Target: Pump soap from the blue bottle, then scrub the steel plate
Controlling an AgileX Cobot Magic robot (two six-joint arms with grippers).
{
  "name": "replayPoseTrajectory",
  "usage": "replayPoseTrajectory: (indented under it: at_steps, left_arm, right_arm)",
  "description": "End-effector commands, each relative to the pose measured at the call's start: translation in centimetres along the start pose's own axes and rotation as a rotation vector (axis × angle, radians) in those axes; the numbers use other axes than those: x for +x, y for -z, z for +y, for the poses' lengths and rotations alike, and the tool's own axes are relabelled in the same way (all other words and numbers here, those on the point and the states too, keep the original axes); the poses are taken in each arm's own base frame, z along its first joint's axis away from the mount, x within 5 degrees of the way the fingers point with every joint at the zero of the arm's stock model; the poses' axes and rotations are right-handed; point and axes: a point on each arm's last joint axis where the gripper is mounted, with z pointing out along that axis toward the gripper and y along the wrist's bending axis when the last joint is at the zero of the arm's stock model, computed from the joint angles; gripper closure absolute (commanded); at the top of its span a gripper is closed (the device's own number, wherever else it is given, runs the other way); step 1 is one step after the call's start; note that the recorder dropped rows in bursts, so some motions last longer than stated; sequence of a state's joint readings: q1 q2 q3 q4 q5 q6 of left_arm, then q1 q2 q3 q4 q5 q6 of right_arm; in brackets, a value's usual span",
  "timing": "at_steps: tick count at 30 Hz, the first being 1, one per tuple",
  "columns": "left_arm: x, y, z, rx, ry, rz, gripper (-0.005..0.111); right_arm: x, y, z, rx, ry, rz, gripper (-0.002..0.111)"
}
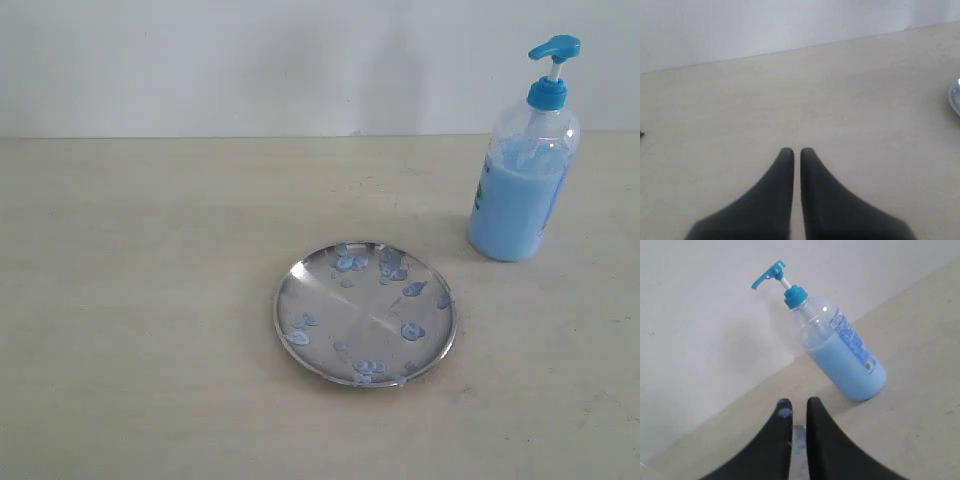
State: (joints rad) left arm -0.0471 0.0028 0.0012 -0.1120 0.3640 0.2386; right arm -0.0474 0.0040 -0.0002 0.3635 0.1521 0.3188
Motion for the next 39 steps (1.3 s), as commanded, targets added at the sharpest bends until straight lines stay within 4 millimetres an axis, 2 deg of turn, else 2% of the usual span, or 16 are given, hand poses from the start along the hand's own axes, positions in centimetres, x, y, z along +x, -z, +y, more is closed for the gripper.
replayPoseTrajectory:
  at_steps: [1,3,4,5,6,7,11,12,13,14,15,16,17,20,29,39]
  left_arm:
    - [-0.1,0.0,0.0,0.001,0.001,-0.012,0.102]
    - [-0.1,0.0,0.0,0.001,0.001,-0.012,0.102]
    - [-0.1,0.0,0.0,0.001,0.001,-0.012,0.102]
    - [-0.1,0.0,0.0,0.001,0.001,-0.012,0.102]
    - [-0.1,0.0,0.0,0.001,0.001,-0.012,0.102]
    - [-0.1,0.0,0.0,0.001,0.001,-0.012,0.102]
    - [-0.1,0.0,0.0,0.001,0.001,-0.012,0.102]
    - [-0.1,0.0,0.0,0.001,0.001,-0.012,0.102]
    - [-0.1,0.0,0.0,0.001,0.001,-0.012,0.102]
    - [-0.1,0.0,0.0,0.001,0.001,-0.012,0.102]
    - [-0.1,0.0,0.0,0.001,0.001,-0.012,0.102]
    - [-0.1,0.0,0.0,0.001,0.001,-0.012,0.102]
    - [-0.1,0.0,0.0,0.001,0.001,-0.012,0.102]
    - [-0.1,0.0,0.0,0.001,0.001,-0.012,0.102]
    - [-0.1,0.0,0.0,0.001,0.001,-0.012,0.102]
    - [-0.1,0.0,0.0,0.001,0.001,-0.012,0.102]
  right_arm:
    - [0.0,0.0,0.1,-0.011,-0.207,-0.006,0.109]
    - [-0.3,0.0,0.1,-0.019,-0.207,-0.028,0.109]
    - [-1.3,0.1,0.4,-0.06,-0.157,-0.145,0.109]
    - [-2.9,0.4,0.9,-0.09,0.016,-0.311,0.108]
    - [-3.4,0.3,1.4,-0.075,0.132,-0.312,0.108]
    - [-3.6,-0.9,2.1,0.005,0.44,-0.14,0.108]
    - [-2.9,-7.0,0.1,0.183,0.572,0.035,0.107]
    - [-2.2,-9.5,-0.5,0.174,0.706,0.086,0.096]
    - [-1.7,-10.6,-0.6,0.146,0.781,0.123,0.087]
    - [-0.5,-13.2,-0.3,0.023,0.941,0.192,0.062]
    - [0.0,-14.4,-0.3,-0.026,0.986,0.221,0.05]
    - [0.8,-16.8,-0.4,-0.095,1.039,0.258,0.018]
    - [1.1,-17.6,-0.7,-0.094,1.038,0.278,0.005]
    - [2.6,-21.0,-2.2,-0.075,1.011,0.365,0.003]
    - [2.8,-25.0,-2.3,-0.127,0.996,0.215,0.003]
    - [3.2,-29.5,-3.5,-0.078,0.996,0.177,0.003]
